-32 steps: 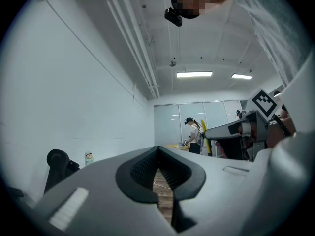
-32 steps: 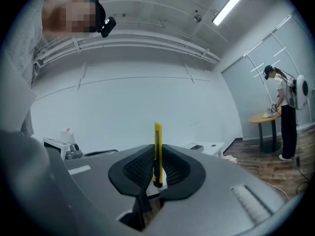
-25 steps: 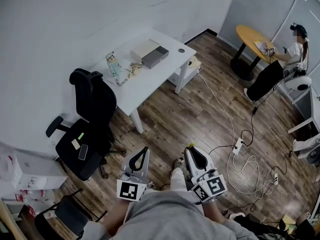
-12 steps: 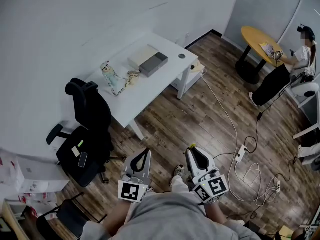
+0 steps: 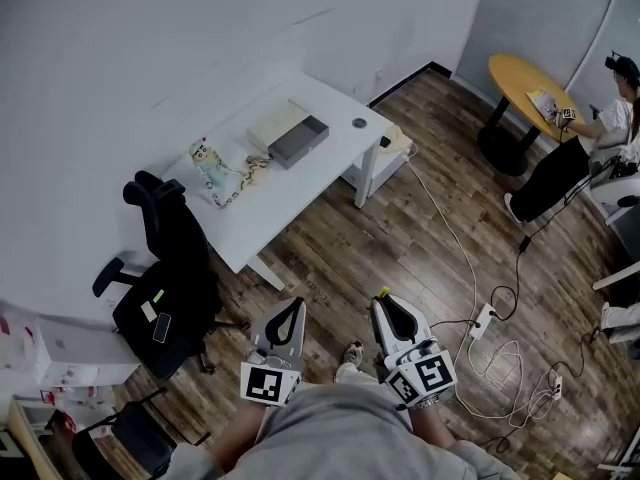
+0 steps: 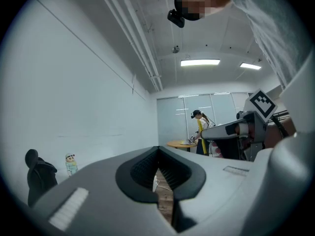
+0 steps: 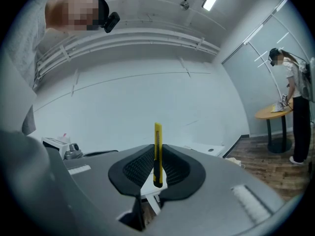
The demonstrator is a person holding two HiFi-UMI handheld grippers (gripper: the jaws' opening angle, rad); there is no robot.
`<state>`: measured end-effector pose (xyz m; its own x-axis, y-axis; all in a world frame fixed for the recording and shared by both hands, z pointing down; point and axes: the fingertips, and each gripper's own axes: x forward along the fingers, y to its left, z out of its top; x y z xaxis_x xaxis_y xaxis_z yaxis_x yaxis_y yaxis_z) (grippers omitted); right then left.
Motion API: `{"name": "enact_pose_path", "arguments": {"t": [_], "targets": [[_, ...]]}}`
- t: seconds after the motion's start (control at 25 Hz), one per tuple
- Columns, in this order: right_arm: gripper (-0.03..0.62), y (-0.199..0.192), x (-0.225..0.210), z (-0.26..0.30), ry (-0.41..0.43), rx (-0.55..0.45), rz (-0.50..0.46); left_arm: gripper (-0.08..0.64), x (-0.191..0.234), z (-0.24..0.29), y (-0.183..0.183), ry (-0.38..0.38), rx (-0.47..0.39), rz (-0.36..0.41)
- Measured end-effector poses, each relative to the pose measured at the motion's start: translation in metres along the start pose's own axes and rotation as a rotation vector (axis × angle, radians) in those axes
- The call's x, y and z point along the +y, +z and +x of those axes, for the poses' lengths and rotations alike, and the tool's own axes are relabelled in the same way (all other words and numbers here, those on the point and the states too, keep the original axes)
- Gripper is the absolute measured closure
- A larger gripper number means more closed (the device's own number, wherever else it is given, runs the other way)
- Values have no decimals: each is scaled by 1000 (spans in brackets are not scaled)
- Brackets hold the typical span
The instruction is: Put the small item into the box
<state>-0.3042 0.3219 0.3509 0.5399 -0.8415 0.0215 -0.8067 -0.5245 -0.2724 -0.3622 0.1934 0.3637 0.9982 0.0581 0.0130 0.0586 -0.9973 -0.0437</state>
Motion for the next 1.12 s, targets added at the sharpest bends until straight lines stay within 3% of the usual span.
{"name": "enact_pose_path", "arguments": {"t": [0.12,0.48,0.84,1.12], "targets": [[528,7,-24,3,10,2,-2,557,-6,22,2,30,-47,6],[528,22,-82,6,40,9,-13,557,-27,73,7,100,-58,-3],[528,24,-103,10,24,12,-17,557,-33,95,0,84,-6,-15],[528,28,-118,16,-11,8,-37,557,-28,112,1,72,-68,-19]]}}
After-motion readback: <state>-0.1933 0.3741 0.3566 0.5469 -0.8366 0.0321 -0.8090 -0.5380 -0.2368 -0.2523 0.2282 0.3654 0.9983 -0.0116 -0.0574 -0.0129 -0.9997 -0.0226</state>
